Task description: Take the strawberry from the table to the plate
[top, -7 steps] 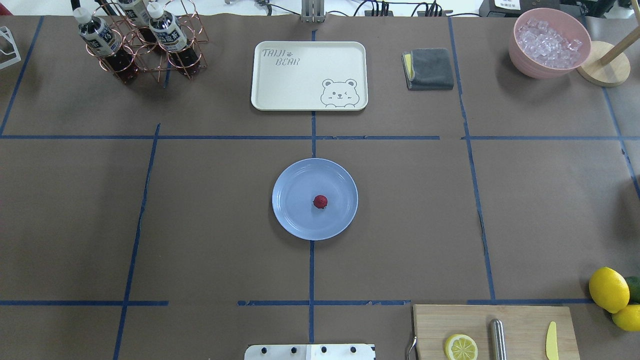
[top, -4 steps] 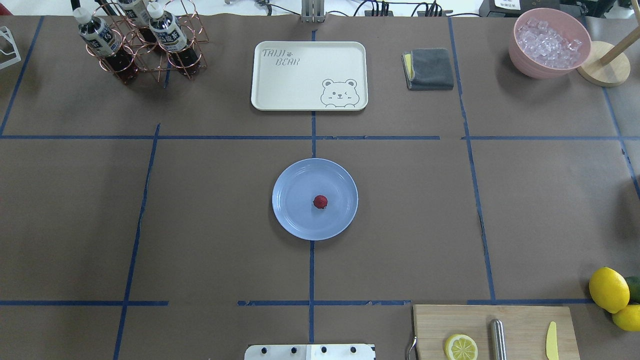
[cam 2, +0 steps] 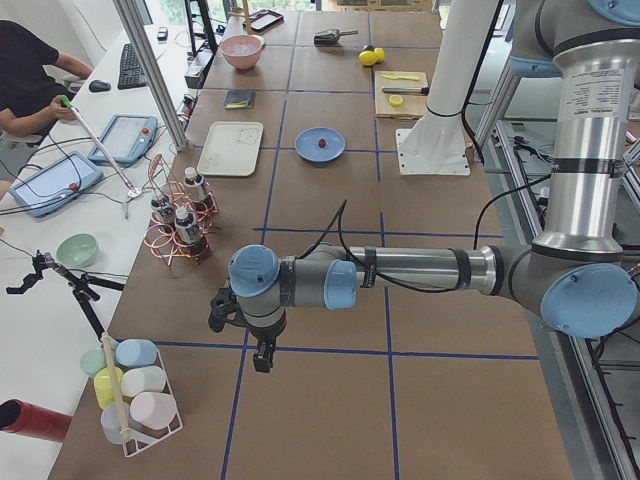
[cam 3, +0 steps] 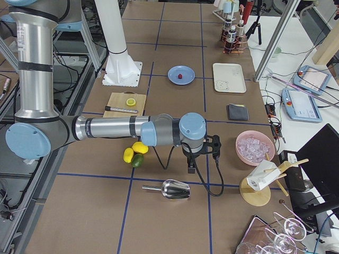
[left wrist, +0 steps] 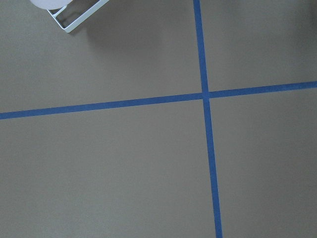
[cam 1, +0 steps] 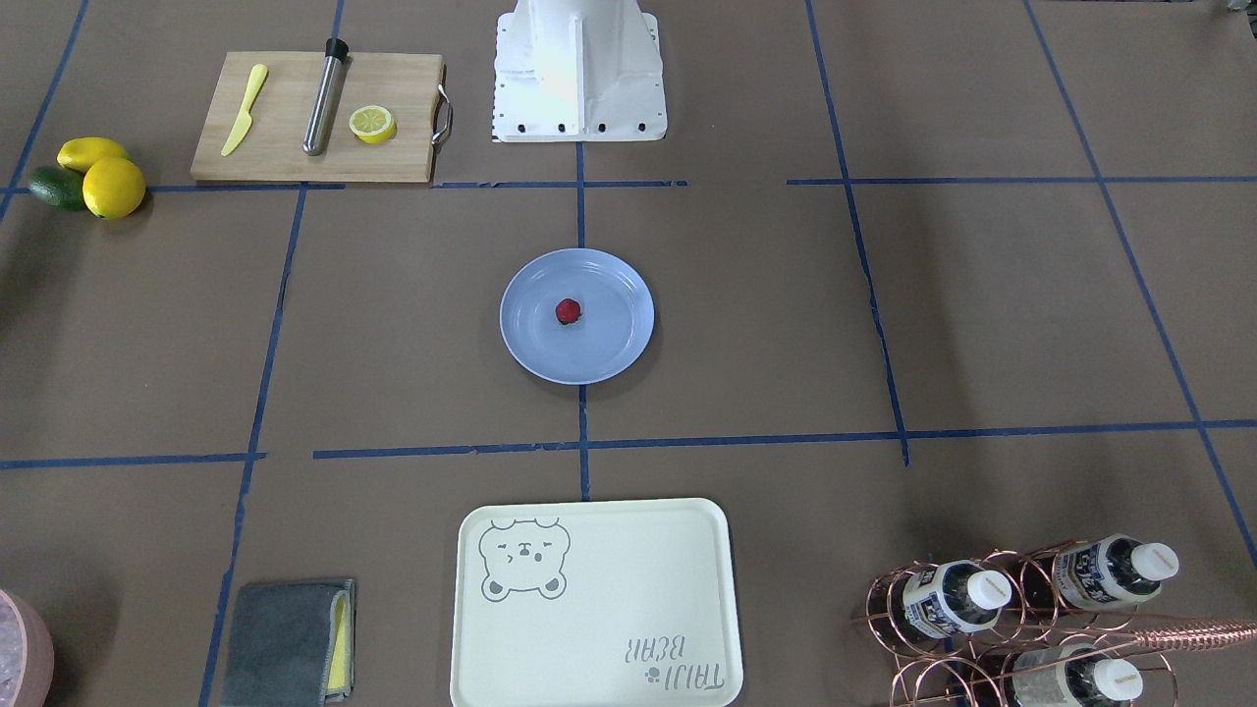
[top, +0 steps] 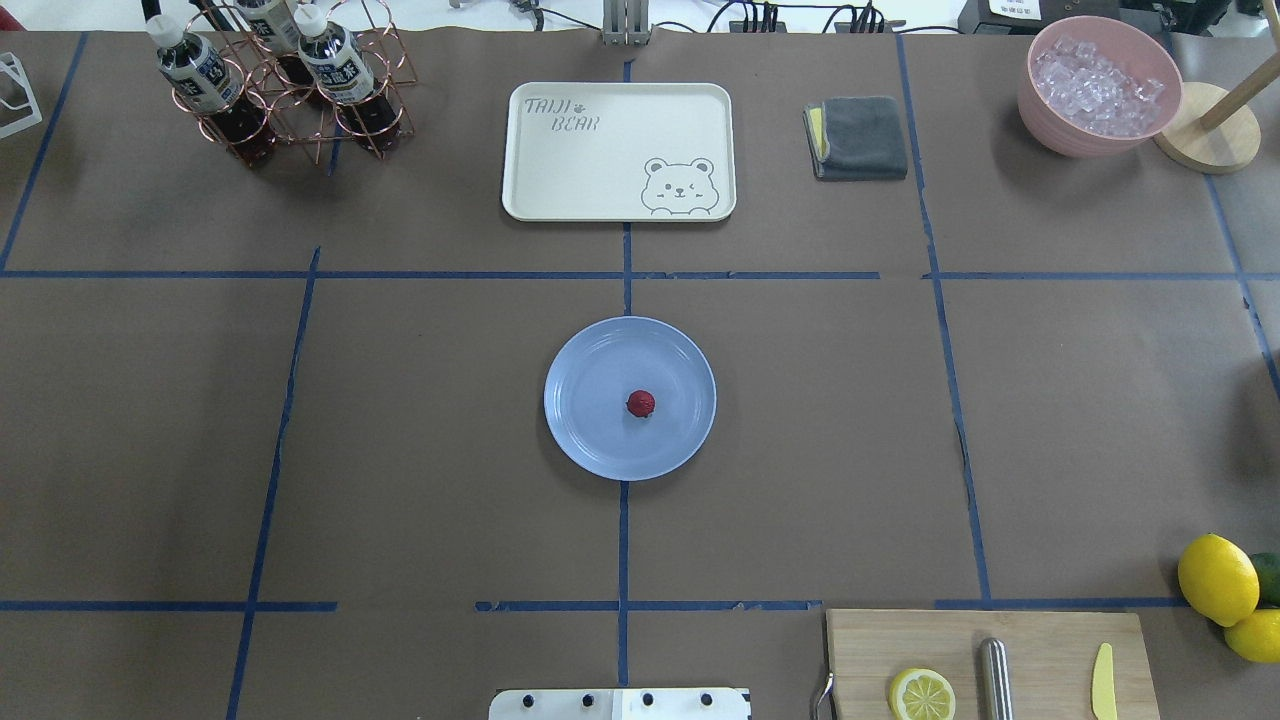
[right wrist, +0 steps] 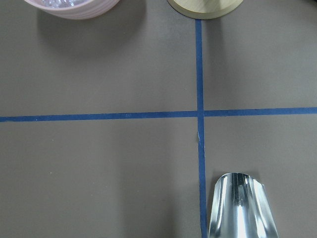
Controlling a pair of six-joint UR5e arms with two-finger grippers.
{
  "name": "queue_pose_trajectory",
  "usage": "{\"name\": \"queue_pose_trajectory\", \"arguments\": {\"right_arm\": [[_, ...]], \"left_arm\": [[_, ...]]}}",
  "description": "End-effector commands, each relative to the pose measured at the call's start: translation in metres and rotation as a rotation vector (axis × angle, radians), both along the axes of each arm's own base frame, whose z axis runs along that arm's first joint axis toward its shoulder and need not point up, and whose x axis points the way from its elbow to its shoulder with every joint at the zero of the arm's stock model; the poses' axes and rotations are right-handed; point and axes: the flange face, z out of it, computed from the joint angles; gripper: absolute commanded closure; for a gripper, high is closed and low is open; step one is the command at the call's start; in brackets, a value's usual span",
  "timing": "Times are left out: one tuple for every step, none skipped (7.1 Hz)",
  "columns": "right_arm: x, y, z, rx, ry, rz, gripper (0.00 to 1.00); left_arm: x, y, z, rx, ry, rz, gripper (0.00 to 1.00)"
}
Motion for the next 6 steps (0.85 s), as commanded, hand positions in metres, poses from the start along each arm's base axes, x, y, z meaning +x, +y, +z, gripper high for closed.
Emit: {"name": "queue_pose_trajectory", "arguments": {"right_arm": [[-0.0001,-0.0056,-0.0012,0.005,-0.006,-0.002,0.00],[-0.0002,-0.0057,-0.0016,0.008,-0.009,-0.003,0.00],[0.0003,-0.0055,0.0009,0.002,0.000,-0.002,0.00],[-0.0003,-0.0061,0.0070,-0.010,0.001,-0.002,0.00],[-0.0009,-0.0062,0.0062,-0.010,-0.008,-0.002,0.00],[-0.0005,-0.0068,0.0081,-0.012,-0.002,-0.002,0.00]], "left_arm": [[0.0007,-0.0032,-0.0032,0.005,0.000,0.000,0.00],[0.0006,-0.0046,-0.0045,0.006,0.000,0.000,0.00],[0.0006,-0.0054,-0.0053,0.008,0.000,0.000,0.00],[0.0006,-0.0056,-0.0062,0.011,0.000,0.000,0.00],[0.0006,-0.0056,-0.0062,0.011,0.000,0.000,0.00],[-0.0002,-0.0055,-0.0062,0.011,0.000,-0.002,0.00]]}}
